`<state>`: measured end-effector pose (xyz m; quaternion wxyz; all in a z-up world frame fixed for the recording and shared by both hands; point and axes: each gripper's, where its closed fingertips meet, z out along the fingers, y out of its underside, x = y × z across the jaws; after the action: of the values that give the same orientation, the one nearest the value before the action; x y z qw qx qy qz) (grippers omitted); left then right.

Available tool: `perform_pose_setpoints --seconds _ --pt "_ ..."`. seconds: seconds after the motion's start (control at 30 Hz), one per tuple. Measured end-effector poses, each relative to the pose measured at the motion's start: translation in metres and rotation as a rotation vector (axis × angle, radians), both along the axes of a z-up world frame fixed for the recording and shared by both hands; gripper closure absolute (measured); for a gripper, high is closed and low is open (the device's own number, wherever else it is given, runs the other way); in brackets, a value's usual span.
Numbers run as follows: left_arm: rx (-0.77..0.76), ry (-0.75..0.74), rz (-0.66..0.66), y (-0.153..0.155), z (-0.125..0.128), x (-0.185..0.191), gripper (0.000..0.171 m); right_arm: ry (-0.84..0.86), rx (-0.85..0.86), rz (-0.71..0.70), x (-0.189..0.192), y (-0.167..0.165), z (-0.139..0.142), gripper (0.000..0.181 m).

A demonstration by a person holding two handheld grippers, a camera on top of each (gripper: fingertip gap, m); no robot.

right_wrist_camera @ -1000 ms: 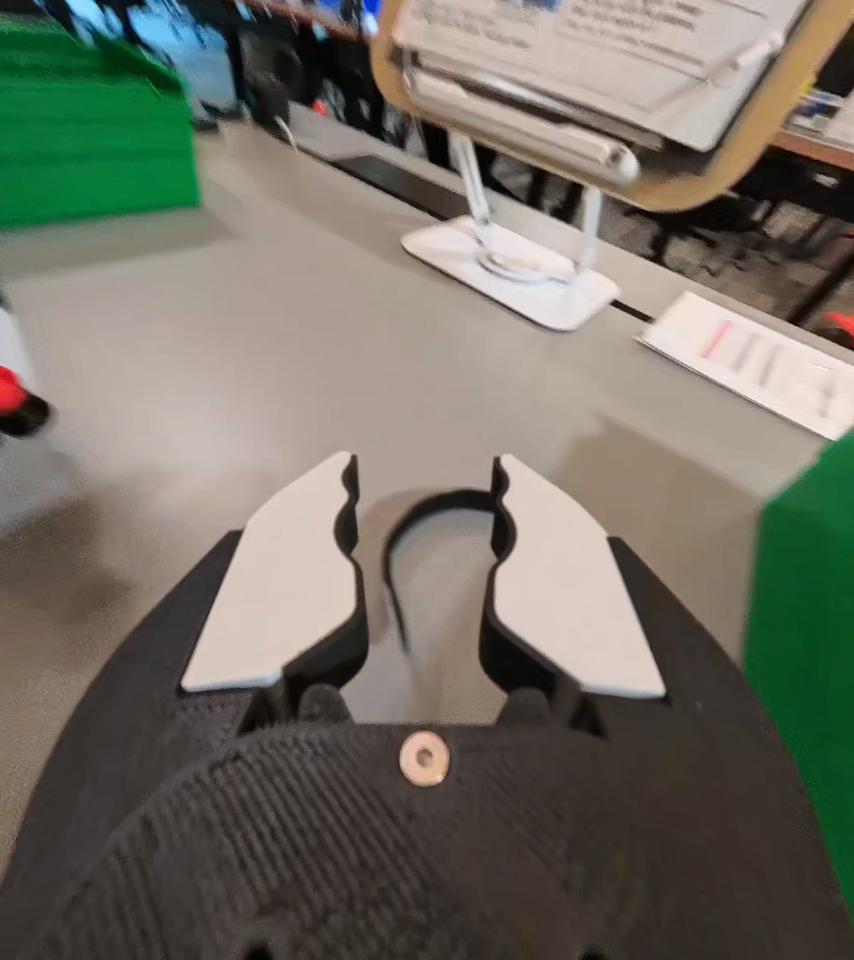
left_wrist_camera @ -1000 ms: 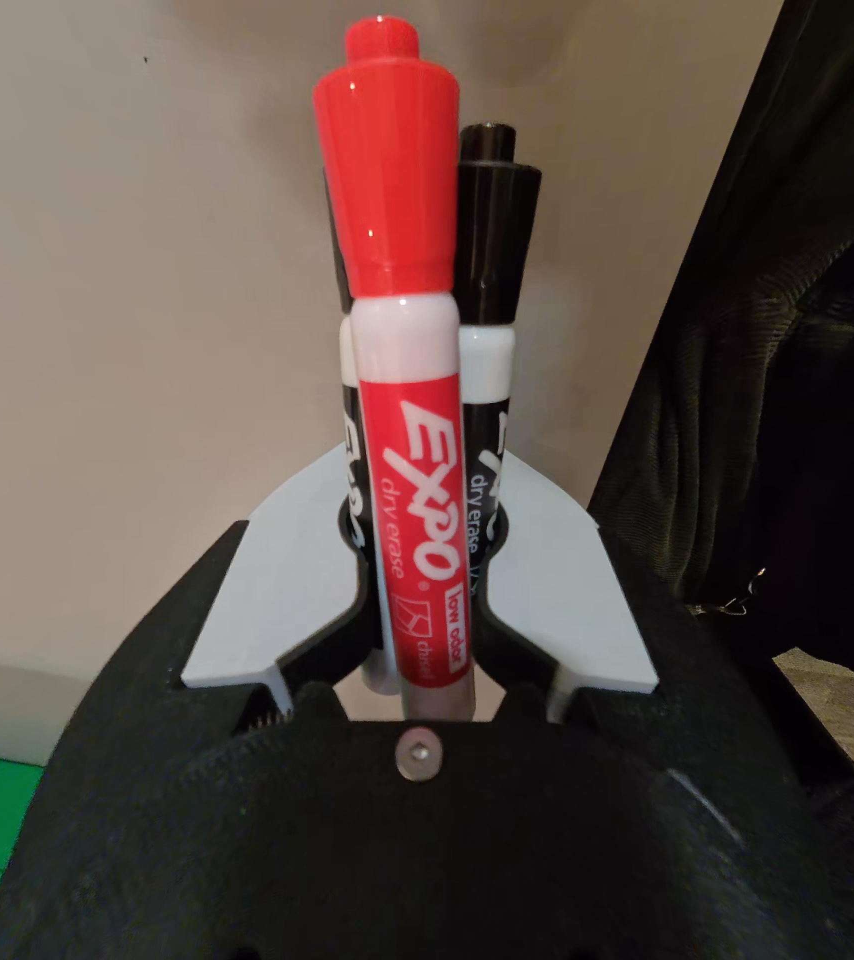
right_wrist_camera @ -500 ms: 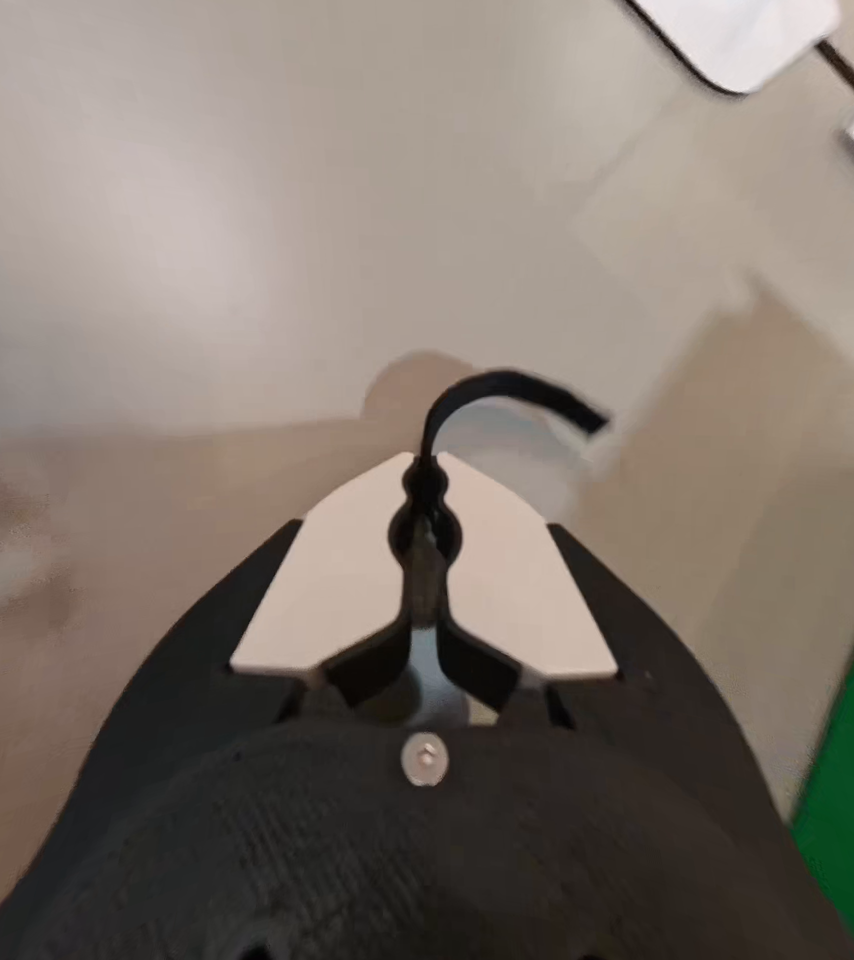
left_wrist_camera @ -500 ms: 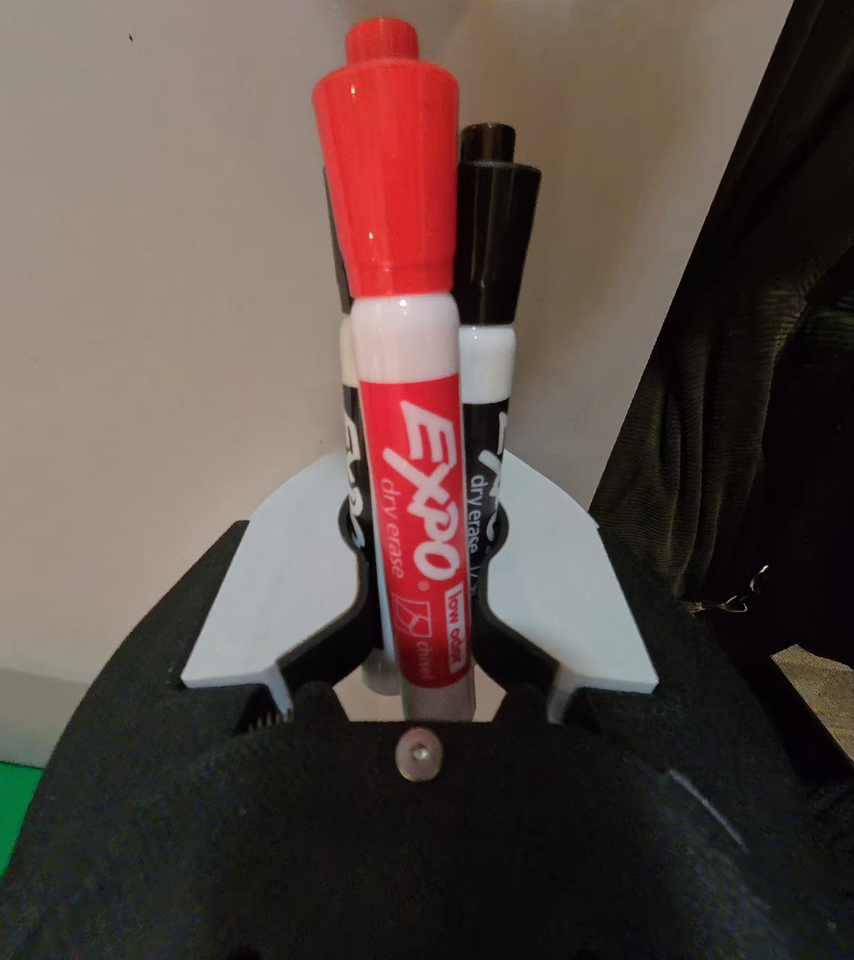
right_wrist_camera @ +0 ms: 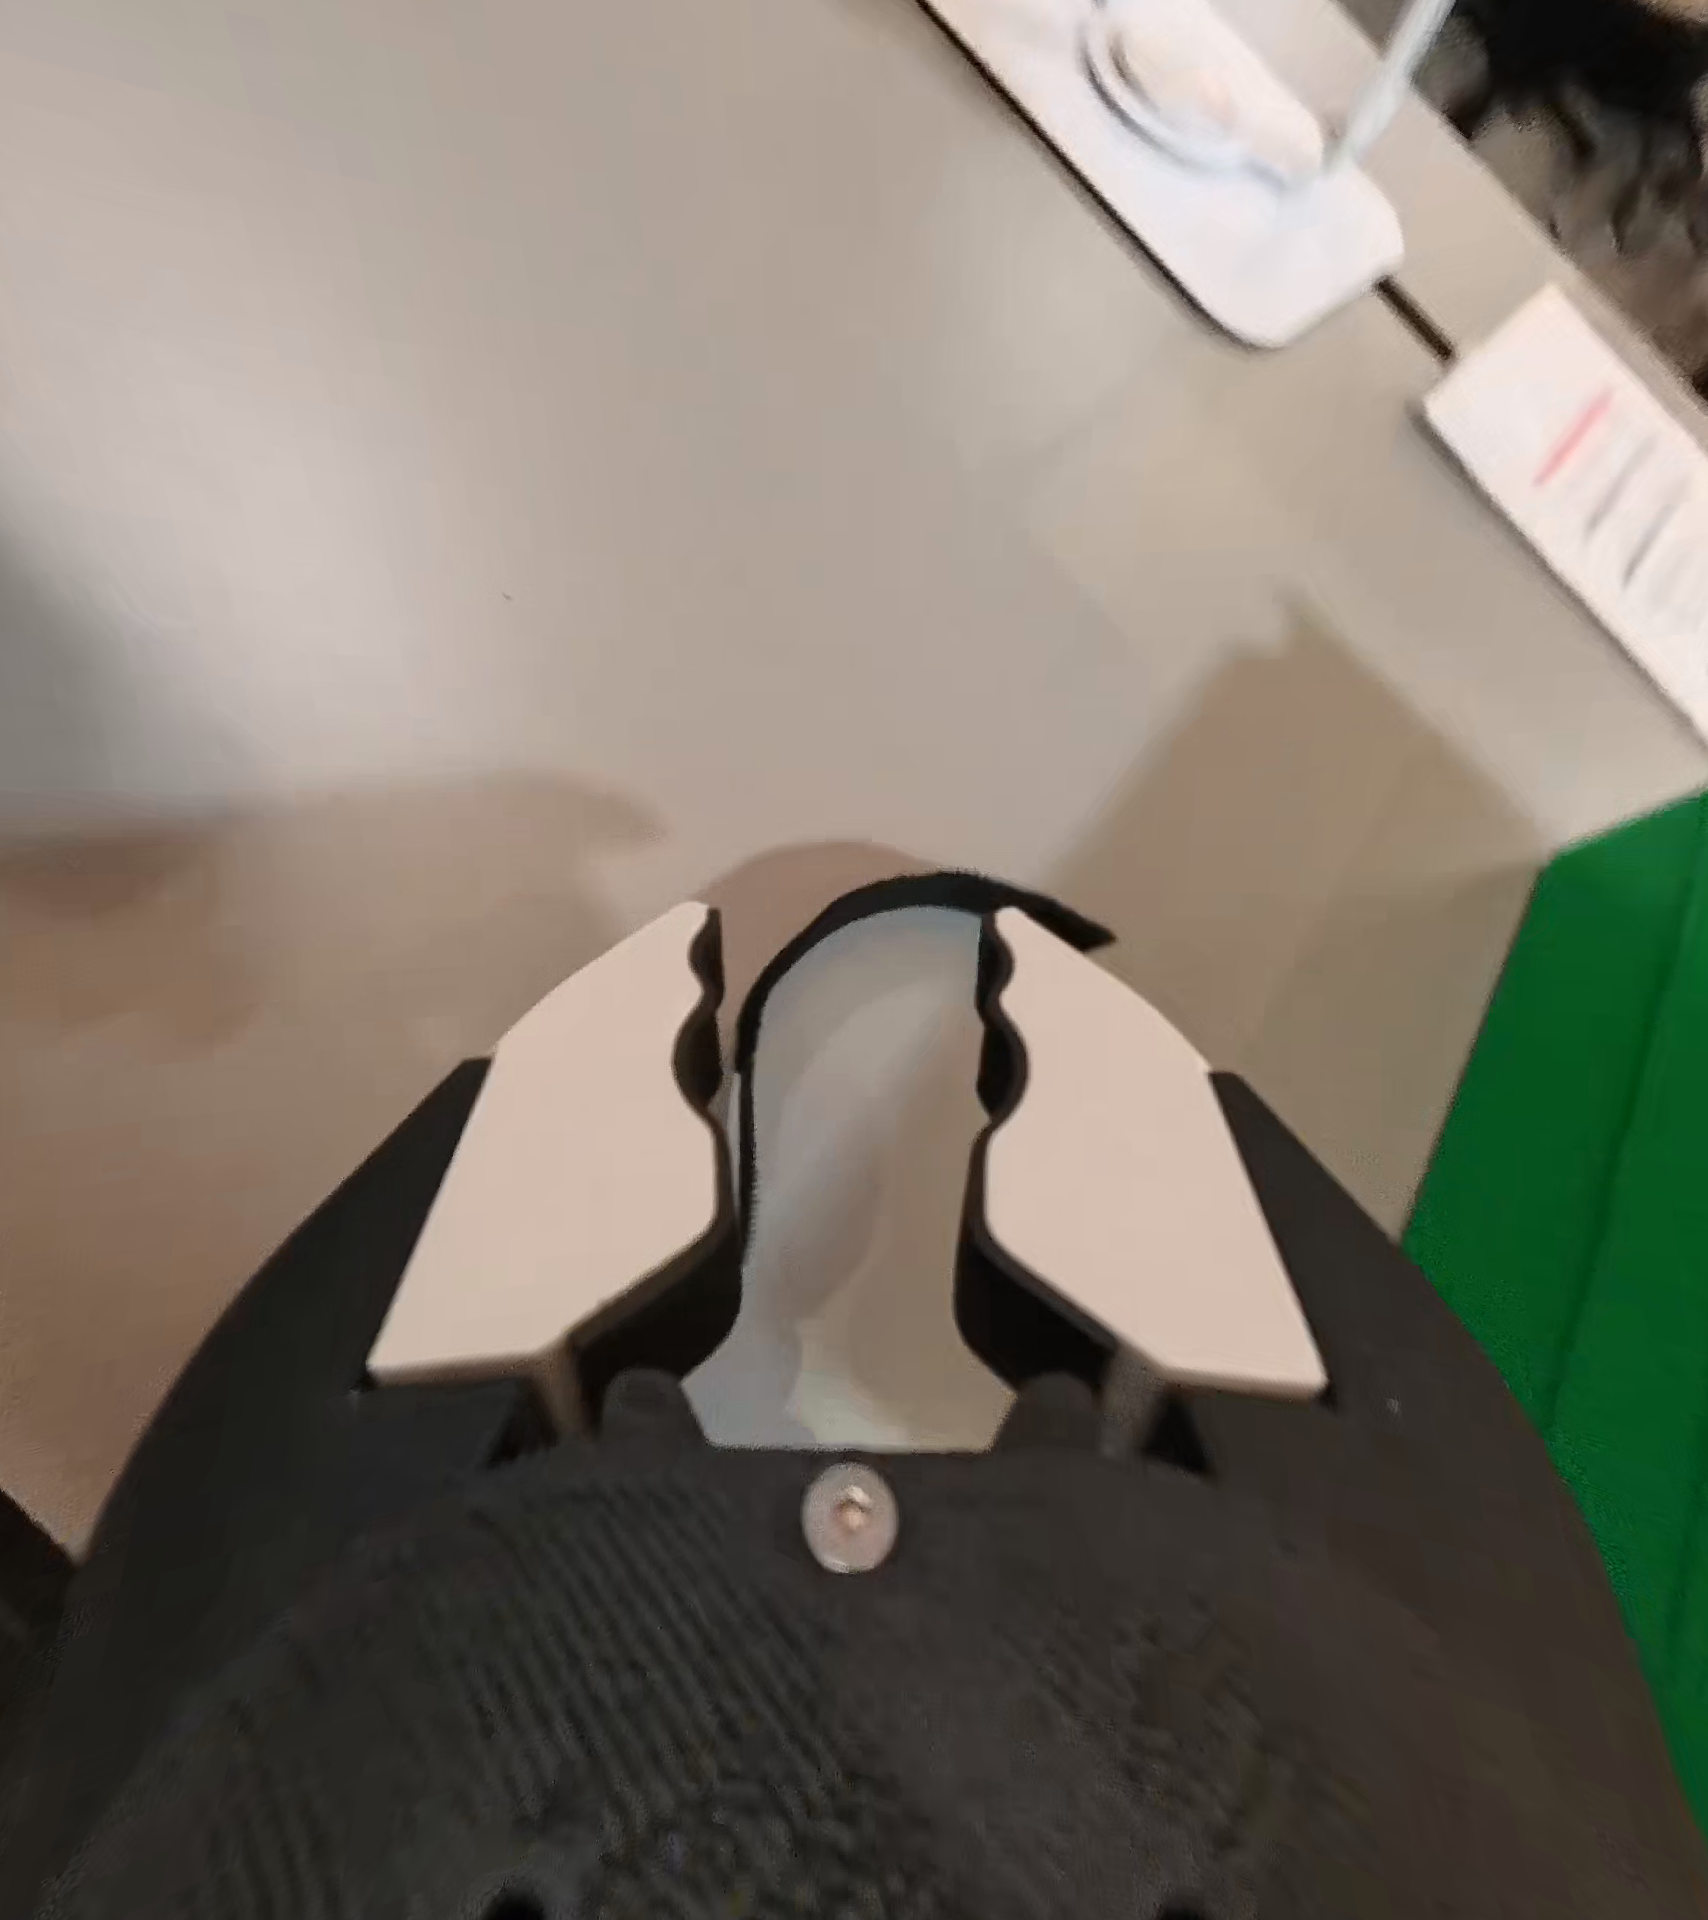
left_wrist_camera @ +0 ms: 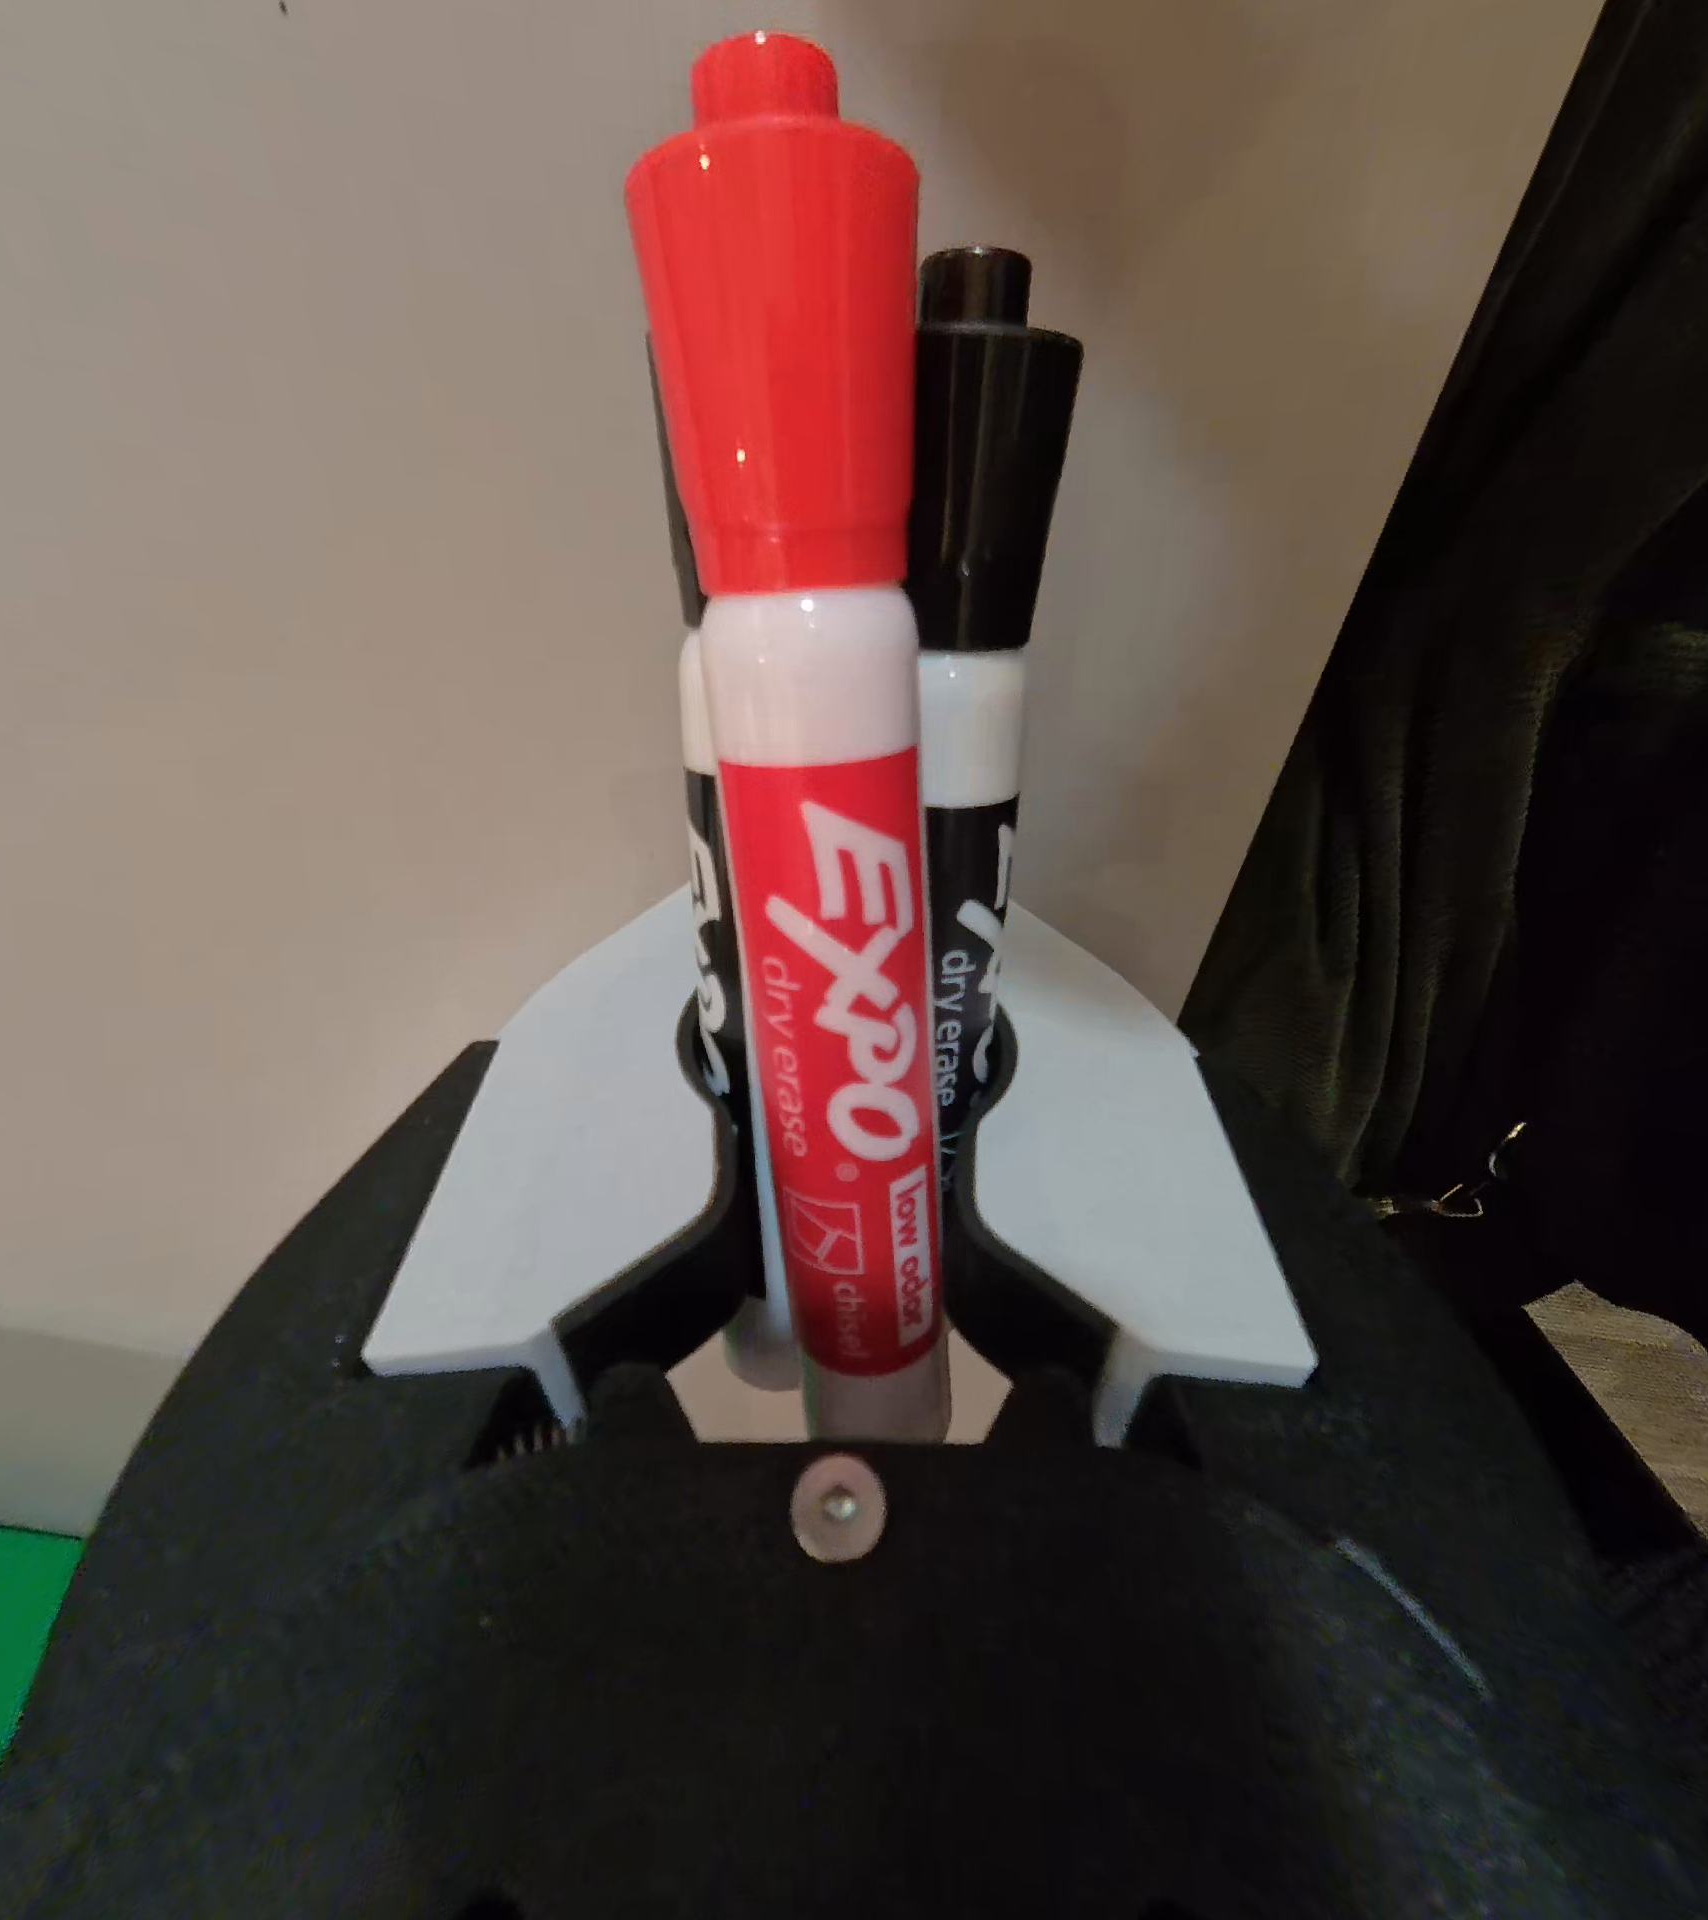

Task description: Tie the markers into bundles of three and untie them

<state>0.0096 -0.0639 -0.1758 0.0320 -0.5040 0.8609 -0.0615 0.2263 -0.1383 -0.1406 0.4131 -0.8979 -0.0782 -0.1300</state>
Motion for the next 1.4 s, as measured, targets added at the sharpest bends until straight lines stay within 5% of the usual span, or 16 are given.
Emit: perform_pose_setpoints --seconds 0.17,0.3,0.43,0.57,0.73,0.8,0.97,1.17,1.27,1.4 --pt "-0.006 0.004 0.007 0.003 -0.002 -0.001 0.128 0.035 -0.166 -0.134 -0.008 -0.012 -0.028 0.137" --pt "-0.008 0.001 0.002 0.002 -0.001 0.0 0.128 -0.025 -0.127 0.02 -0.014 -0.002 -0.029 0.178" --pt "-0.005 -0.001 0.002 0.001 0.0 0.0 0.128 0.065 -0.009 0.31 -0.048 -0.004 -0.013 0.178" --pt "-0.002 -0.005 0.001 0.0 0.002 0.0 0.128 0.093 0.067 0.399 -0.055 -0.013 0.001 0.171" --pt "-0.003 -0.006 0.003 0.001 0.003 0.0 0.128 0.15 0.056 0.358 -0.058 -0.014 0.006 0.153" --pt "-0.004 -0.004 0.008 0.002 0.002 -0.001 0.128 0.217 -0.003 0.384 -0.073 -0.019 0.004 0.181" --pt "-0.011 -0.002 0.017 0.005 0.001 -0.001 0.128 0.371 -0.143 0.522 -0.125 -0.04 -0.006 0.181" --pt "-0.014 0.001 0.02 0.006 0.0 -0.002 0.128 0.264 -0.199 0.488 -0.108 -0.046 -0.026 0.181" --pt "-0.013 0.001 0.021 0.006 0.001 -0.002 0.128 0.149 -0.094 0.377 -0.078 -0.03 -0.024 0.159" --pt "-0.013 0.003 0.018 0.005 0.0 -0.001 0.128 0.101 -0.044 0.406 -0.074 -0.014 -0.028 0.121"
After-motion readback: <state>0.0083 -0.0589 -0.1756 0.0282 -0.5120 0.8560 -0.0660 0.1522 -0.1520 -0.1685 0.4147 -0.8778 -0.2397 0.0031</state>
